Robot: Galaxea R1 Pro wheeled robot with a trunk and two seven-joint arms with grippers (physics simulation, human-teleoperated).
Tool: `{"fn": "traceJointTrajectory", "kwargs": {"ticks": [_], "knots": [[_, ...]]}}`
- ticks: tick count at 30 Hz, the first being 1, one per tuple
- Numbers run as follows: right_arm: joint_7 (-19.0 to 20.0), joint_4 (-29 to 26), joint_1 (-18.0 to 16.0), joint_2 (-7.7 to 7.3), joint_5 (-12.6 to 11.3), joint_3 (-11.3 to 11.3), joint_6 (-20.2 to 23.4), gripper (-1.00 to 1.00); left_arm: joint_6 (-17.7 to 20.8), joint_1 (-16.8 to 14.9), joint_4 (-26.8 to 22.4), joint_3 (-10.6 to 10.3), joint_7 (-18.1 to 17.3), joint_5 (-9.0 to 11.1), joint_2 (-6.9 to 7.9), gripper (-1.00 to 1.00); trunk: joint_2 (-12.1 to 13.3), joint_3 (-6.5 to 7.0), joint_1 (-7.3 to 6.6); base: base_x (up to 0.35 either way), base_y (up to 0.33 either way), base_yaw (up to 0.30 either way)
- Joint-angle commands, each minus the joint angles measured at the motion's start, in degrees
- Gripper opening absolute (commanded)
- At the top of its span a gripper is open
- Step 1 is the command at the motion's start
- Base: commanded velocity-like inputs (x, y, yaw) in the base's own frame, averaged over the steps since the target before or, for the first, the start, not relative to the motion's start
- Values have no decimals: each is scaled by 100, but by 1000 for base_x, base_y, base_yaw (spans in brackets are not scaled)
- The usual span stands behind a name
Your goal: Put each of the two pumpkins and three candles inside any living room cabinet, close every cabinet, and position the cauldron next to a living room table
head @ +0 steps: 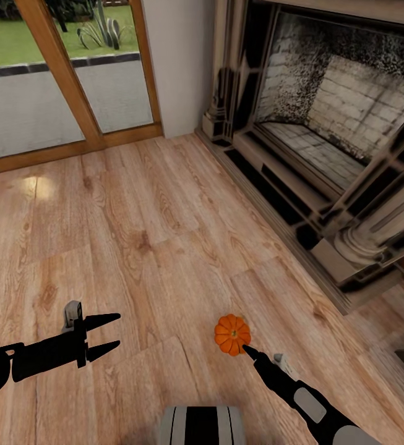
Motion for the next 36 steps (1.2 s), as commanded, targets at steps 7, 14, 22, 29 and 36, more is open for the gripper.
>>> {"fn": "traceJointTrajectory", "kwargs": {"ticks": [7, 14, 22, 29, 36], "knots": [[22, -2, -2, -4, -56, 24, 29, 100, 7, -3, -3, -4, 58, 61, 3, 100, -7, -92, 9, 0, 0, 0], [59, -8, -2, -4, -56, 24, 29, 100, 7, -3, -3, -4, 58, 61, 3, 100, -16, -247, 27, 0, 0, 0], [266, -7, -2, -11, -64, 24, 38, 100, 7, -3, -3, -4, 58, 61, 3, 100, -27, -424, 48, 0, 0, 0], [657, -4, -2, -13, -65, 24, 38, 100, 7, -3, -3, -4, 58, 61, 3, 100, -36, -579, 66, 0, 0, 0], [894, -7, -2, -13, -63, 24, 35, 100, 7, -3, -3, -4, 58, 61, 1, 100, -42, -668, 76, 0, 0, 0]]}}
